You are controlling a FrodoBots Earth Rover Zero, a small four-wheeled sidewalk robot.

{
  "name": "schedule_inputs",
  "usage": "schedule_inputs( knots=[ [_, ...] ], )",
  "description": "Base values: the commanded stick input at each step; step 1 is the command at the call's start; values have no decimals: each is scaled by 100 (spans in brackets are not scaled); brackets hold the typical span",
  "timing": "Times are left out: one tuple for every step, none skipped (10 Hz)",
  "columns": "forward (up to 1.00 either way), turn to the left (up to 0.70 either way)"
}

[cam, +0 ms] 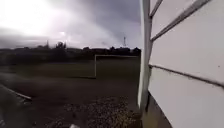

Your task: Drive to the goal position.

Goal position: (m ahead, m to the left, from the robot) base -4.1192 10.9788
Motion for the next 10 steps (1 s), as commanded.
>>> schedule_inputs(
  knots=[
    [70, 35],
    [70, 35],
    [70, 35],
    [70, 35],
    [70, 35],
    [70, 35],
    [70, 35],
    [70, 35],
    [70, 35],
    [70, 35]
  ],
)
